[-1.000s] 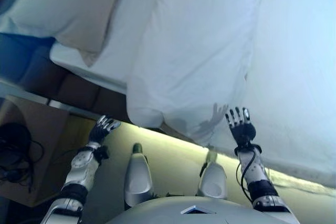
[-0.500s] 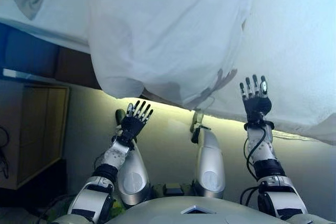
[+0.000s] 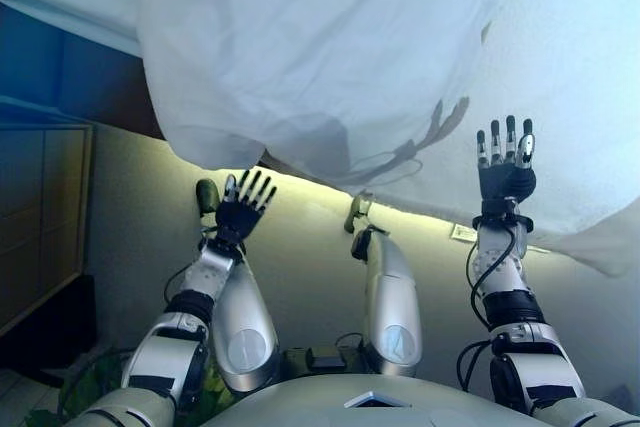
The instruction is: Make the bed neatly
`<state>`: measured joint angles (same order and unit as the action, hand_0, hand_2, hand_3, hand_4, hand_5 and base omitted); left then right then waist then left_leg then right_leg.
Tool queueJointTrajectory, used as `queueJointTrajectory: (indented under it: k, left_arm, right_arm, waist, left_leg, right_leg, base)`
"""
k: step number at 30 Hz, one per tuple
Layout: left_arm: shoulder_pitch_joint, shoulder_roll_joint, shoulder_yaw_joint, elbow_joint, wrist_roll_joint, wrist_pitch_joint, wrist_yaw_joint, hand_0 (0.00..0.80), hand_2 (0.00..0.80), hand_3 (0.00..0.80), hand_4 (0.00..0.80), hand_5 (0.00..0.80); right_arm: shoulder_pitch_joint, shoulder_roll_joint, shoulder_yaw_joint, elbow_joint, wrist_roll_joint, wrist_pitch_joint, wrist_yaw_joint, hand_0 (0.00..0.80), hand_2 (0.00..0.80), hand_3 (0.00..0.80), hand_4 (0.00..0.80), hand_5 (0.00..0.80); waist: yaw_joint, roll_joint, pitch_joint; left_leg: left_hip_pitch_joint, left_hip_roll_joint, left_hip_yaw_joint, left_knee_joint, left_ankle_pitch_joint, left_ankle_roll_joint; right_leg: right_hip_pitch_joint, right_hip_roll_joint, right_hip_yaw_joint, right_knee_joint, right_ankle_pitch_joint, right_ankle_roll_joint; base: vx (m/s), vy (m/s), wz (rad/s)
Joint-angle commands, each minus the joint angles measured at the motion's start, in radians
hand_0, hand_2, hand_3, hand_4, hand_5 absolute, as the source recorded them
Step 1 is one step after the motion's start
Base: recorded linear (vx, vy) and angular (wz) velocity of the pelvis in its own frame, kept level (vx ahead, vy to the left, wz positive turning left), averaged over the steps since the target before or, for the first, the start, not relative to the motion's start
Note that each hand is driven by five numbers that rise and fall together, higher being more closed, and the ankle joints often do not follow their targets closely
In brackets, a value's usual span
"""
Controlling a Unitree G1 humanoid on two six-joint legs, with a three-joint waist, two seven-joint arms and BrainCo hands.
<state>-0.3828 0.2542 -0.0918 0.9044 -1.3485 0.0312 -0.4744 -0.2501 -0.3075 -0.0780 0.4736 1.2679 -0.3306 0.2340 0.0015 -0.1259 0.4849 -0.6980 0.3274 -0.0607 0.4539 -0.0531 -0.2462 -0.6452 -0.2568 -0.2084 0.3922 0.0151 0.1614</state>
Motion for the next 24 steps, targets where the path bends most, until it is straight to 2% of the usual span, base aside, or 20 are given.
queueJointTrajectory:
  k: [1, 5, 13, 16, 19, 24]
  left_arm:
    - [-0.022, 0.01, -0.002, 0.01, -0.046, -0.046, -0.022, 0.0, 0.0, 0.0, 0.0, 0.0]
    - [-0.05, 0.004, 0.005, 0.024, -0.089, -0.067, -0.036, 0.0, 0.0, 0.0, 0.0, 0.0]
    - [-0.017, -0.012, 0.019, 0.035, -0.097, -0.058, -0.067, 0.0, 0.0, 0.0, 0.0, 0.0]
    - [-0.005, -0.015, 0.029, 0.037, -0.083, -0.043, -0.085, 0.0, 0.0, 0.0, 0.0, 0.0]
    - [0.016, -0.022, 0.016, 0.037, -0.059, -0.061, -0.099, 0.0, 0.0, 0.0, 0.0, 0.0]
    - [-0.015, 0.0, 0.029, 0.014, -0.112, -0.071, -0.099, 0.0, 0.0, 0.0, 0.0, 0.0]
  right_arm:
    - [0.002, -0.059, -0.088, -0.113, 0.004, -0.074, 0.026, 0.0, 0.0, 0.0, 0.0, 0.0]
    - [-0.038, -0.067, -0.113, -0.176, -0.033, -0.077, -0.01, 0.0, 0.0, 0.0, 0.0, 0.0]
    - [-0.016, -0.057, -0.121, -0.257, -0.045, -0.086, -0.051, 0.0, 0.0, 0.0, 0.0, 0.0]
    - [-0.004, -0.06, -0.123, -0.233, -0.007, -0.096, -0.02, 0.0, 0.0, 0.0, 0.0, 0.0]
    - [0.005, -0.072, -0.122, -0.21, 0.03, -0.117, 0.017, 0.0, 0.0, 0.0, 0.0, 0.0]
    - [-0.015, -0.103, -0.112, -0.177, 0.053, -0.141, 0.02, 0.0, 0.0, 0.0, 0.0, 0.0]
  waist:
    - [-0.016, -0.023, -0.015]
    - [-0.025, -0.03, 0.003]
    - [-0.015, -0.048, 0.035]
    - [-0.007, -0.051, 0.035]
    - [0.005, -0.051, 0.035]
    - [0.012, -0.06, 0.035]
  left_leg:
    - [-0.075, 0.011, -0.055, -0.059, 0.118, 0.057]
    - [-0.122, 0.0, -0.067, -0.024, 0.105, 0.061]
    - [-0.169, -0.008, -0.081, 0.008, 0.093, 0.075]
    - [-0.189, -0.012, -0.092, 0.033, 0.082, 0.08]
    - [-0.214, -0.019, -0.104, 0.05, 0.078, 0.085]
    - [-0.246, -0.016, -0.108, 0.068, 0.076, 0.088]
  right_leg:
    - [-0.035, -0.08, 0.059, 0.016, 0.022, 0.074]
    - [-0.079, -0.079, 0.071, 0.025, 0.022, 0.072]
    - [-0.107, -0.08, 0.054, 0.041, 0.012, 0.06]
    - [-0.119, -0.085, 0.049, 0.064, 0.002, 0.057]
    - [-0.134, -0.09, 0.041, 0.081, -0.001, 0.056]
    - [-0.164, -0.096, 0.042, 0.105, -0.006, 0.054]
  base:
    - [0.0, 0.079, -0.13]
    - [-0.007, 0.068, -0.19]
    - [0.0, -0.005, -0.05]
    - [0.024, -0.037, 0.03]
    - [0.006, -0.048, 0.08]
    - [-0.001, 0.001, 0.09]
